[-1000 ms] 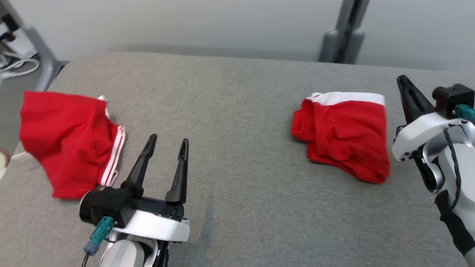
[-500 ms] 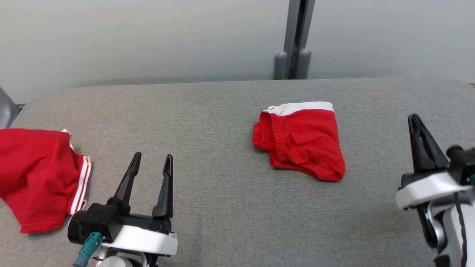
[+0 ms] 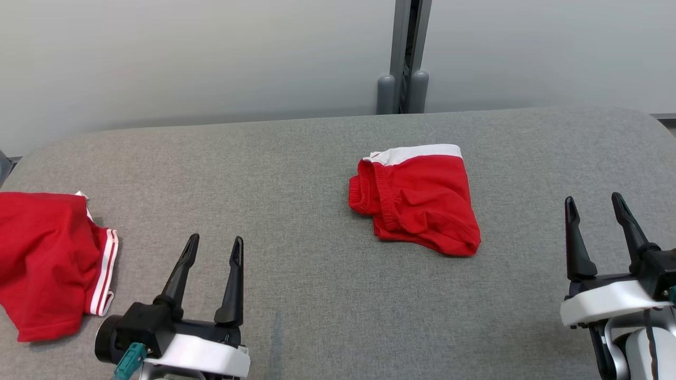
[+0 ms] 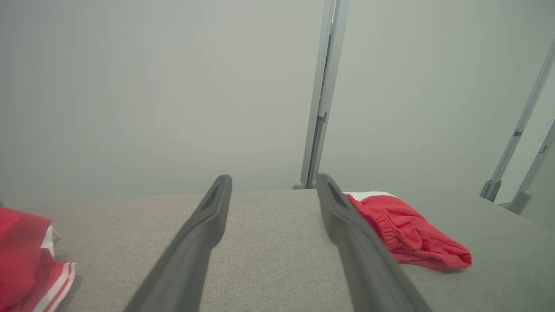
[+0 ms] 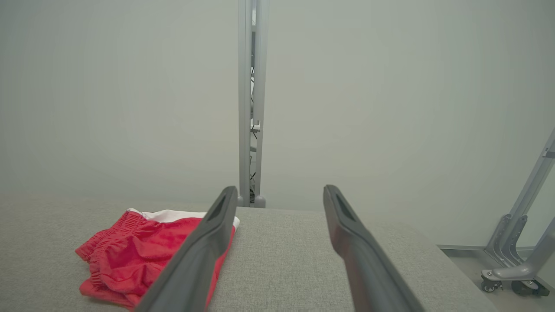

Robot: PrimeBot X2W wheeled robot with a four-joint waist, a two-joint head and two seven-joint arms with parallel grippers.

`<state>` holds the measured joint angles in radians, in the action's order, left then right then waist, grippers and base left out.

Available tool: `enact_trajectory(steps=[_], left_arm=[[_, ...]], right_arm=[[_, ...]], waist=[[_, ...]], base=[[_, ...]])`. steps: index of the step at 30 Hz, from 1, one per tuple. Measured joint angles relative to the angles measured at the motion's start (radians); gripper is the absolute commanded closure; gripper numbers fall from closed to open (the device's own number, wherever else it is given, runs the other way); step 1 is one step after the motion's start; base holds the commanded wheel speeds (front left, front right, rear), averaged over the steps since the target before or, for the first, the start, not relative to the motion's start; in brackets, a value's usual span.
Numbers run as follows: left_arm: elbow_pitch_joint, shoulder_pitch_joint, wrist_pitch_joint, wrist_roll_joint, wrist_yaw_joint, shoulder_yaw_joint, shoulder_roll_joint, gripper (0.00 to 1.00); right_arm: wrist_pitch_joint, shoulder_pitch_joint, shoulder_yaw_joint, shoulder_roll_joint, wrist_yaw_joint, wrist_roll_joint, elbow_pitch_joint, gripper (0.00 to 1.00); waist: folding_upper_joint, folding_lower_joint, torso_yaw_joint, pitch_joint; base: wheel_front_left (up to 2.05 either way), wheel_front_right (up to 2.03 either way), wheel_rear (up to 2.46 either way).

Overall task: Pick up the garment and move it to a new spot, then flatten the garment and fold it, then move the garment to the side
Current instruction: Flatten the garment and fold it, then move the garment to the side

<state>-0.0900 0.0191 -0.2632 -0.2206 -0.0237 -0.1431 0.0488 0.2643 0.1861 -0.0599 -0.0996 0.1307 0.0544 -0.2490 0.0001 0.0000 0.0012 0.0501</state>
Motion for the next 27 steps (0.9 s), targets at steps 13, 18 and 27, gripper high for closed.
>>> enact_trajectory(steps=[13, 18, 27], left_arm=[[-0.003, 0.000, 0.000, 0.008, -0.002, 0.002, 0.000, 0.00], [-0.007, 0.000, 0.000, 0.009, -0.003, 0.001, 0.000, 0.00], [-0.010, 0.000, 0.000, 0.009, -0.006, -0.003, 0.000, 0.00]], right_arm=[[0.000, -0.007, -0.012, 0.010, 0.000, -0.001, -0.011, 0.00], [0.000, -0.008, -0.012, 0.013, 0.000, -0.001, -0.016, 0.00], [0.000, -0.008, -0.019, 0.014, 0.000, -0.004, -0.024, 0.00]], waist=[[0.0000, 0.0000, 0.008, 0.010], [0.0000, 0.0000, 0.012, 0.013], [0.0000, 0.0000, 0.020, 0.010]], base=[[0.00, 0.00, 0.00], [0.00, 0.00, 0.00], [0.00, 0.00, 0.00]])
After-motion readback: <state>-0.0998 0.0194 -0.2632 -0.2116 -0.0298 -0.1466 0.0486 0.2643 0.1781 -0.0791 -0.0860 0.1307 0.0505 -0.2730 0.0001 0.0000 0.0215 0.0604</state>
